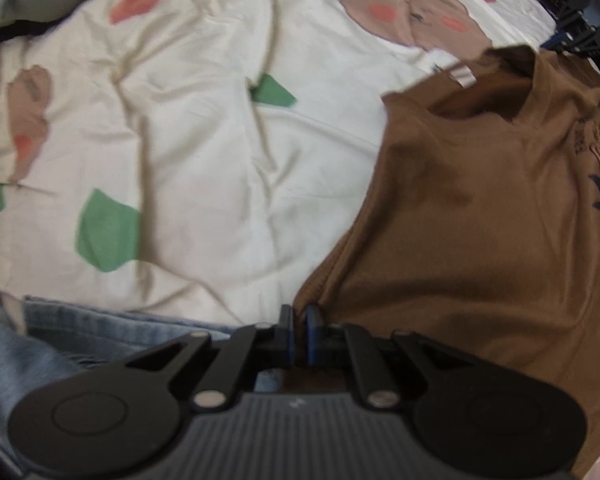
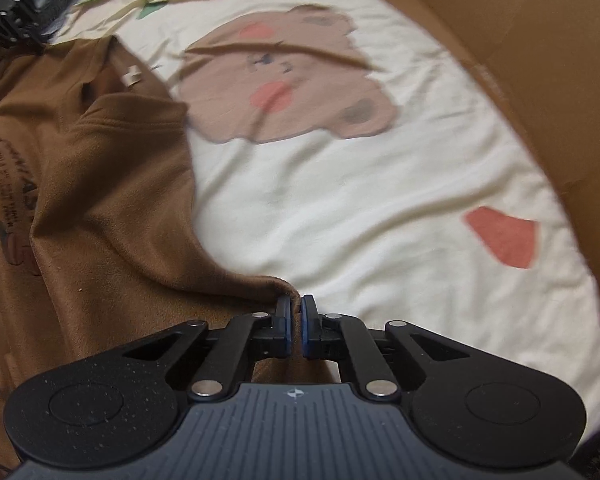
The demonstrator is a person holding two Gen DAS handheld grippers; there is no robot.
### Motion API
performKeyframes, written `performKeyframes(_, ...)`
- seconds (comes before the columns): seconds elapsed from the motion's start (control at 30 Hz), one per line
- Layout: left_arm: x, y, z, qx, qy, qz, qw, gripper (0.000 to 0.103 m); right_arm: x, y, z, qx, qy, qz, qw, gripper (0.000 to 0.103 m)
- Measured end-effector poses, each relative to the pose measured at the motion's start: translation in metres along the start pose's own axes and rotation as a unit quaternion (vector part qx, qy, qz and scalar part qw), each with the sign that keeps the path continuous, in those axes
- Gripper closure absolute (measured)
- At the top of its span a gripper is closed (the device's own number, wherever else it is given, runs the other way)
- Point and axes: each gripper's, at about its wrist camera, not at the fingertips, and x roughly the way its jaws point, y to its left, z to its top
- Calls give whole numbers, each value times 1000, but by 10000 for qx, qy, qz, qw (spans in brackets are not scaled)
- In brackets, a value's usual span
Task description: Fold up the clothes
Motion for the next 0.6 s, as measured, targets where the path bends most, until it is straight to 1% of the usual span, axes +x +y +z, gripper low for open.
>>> performKeyframes(0.13, -3, 0, 18, -229, -183, 177, 9994, 97, -12, -12, -7, 98, -76, -547, 9984, 100)
performKeyframes(0.23, -6, 7, 19, -370, -349, 266, 9983, 97, -19, -20, -11, 215, -149, -760, 9968, 100)
performKeyframes(0.37, -7, 10, 24, -545, -588, 392, 9960, 98, -22, -18, -13, 167, -202, -1091, 9937, 101)
performKeyframes(0.5, 7, 4, 28, -493, -446, 432, 9969, 97, -5, -13, -16, 150, 11, -1157, 9932, 100)
performKeyframes(0.6, 24, 0, 32, -508, -284, 440, 9973, 97, 4, -10, -16, 177, 85, -1031, 9945, 99)
